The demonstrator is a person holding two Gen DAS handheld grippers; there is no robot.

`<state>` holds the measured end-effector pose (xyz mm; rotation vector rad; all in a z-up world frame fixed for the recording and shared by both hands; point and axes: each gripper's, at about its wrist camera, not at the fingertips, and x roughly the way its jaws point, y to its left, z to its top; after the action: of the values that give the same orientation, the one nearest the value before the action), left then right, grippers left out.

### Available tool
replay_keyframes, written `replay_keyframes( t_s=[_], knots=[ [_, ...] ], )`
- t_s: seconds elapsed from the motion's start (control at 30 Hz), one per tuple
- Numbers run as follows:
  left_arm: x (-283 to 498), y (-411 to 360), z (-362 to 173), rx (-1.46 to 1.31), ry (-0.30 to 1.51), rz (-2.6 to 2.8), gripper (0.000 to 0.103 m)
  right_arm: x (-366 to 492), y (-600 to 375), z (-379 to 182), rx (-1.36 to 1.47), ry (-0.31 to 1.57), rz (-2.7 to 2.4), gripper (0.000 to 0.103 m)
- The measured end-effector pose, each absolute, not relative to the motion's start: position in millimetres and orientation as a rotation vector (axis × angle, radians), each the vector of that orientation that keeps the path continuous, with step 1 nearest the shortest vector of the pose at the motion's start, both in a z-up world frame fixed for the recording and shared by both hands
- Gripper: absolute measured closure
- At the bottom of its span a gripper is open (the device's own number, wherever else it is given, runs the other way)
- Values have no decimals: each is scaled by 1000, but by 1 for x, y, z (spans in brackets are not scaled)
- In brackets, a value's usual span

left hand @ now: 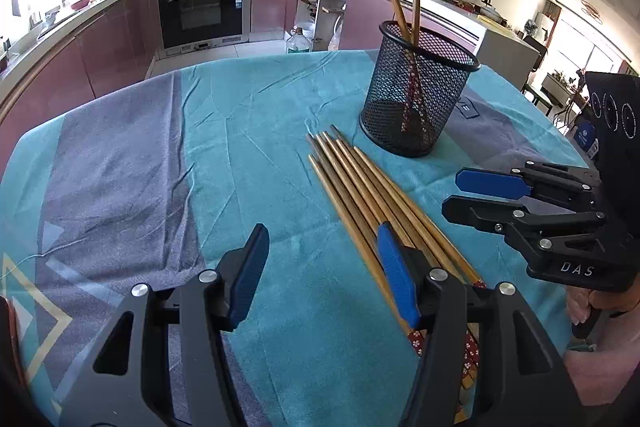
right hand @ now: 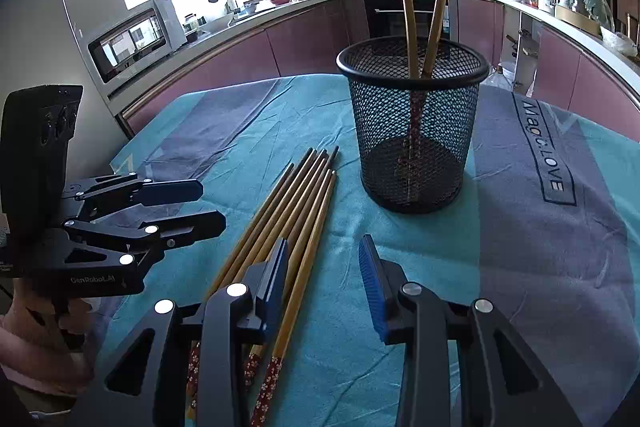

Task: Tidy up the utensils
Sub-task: 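Move the left tool back to the pile and grasp a chopstick while the right tool grasps another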

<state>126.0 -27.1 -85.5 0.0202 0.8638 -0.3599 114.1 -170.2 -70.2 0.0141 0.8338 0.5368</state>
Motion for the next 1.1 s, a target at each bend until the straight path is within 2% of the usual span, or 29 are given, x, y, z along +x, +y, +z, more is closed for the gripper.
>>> replay_keyframes(
  t_s=[0.87, 1.1],
  knots=[
    [124, -49, -105, 106, 917, -357, 54, 112, -156, -90, -58, 894, 496, 76],
    [132, -53, -106, 115, 917, -344, 60, 116, -151, -91, -89, 891, 476, 78]
  ],
)
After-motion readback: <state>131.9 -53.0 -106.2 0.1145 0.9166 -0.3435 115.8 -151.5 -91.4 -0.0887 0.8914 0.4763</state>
